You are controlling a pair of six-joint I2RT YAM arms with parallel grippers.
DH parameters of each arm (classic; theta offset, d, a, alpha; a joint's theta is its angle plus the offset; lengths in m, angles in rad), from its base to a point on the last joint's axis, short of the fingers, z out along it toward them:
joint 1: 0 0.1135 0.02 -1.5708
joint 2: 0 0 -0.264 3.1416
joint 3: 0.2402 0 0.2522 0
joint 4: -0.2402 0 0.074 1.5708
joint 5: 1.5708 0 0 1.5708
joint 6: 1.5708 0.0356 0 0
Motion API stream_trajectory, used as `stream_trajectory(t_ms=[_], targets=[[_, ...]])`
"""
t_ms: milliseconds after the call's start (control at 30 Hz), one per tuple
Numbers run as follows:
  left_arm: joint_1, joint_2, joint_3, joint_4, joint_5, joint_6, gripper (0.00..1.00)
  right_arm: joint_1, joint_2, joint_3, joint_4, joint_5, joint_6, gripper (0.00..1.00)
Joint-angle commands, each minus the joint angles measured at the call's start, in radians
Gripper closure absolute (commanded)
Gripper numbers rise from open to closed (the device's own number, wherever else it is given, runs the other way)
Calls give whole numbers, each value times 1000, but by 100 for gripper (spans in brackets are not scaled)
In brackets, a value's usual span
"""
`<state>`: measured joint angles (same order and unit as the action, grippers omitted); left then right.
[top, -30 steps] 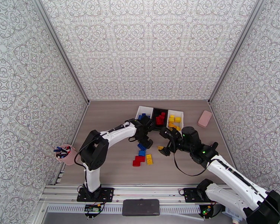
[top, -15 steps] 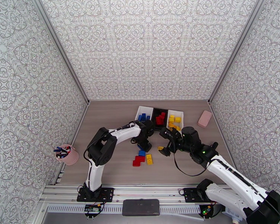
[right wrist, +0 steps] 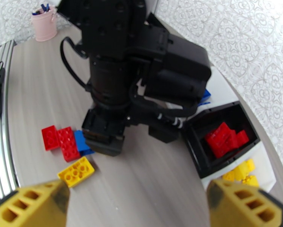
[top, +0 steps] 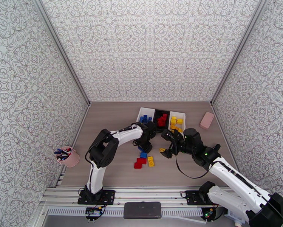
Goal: Sort the legos into containers by color
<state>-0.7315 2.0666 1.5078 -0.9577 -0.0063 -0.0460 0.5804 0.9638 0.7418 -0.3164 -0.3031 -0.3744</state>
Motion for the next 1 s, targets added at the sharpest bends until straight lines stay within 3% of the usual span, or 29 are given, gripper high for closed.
stream_trajectory(t_ms=[0, 700, 967], targets=[[-8, -26, 8, -2, -22, -20, 38, -5, -9, -1, 8, -2, 11, 0], [30, -403, -137, 363, -94, -115, 43, -5, -16, 5, 185, 123, 136, 1], [84, -444, -202, 590, -72, -190, 43, -5, 38, 13, 295, 237, 217, 0]])
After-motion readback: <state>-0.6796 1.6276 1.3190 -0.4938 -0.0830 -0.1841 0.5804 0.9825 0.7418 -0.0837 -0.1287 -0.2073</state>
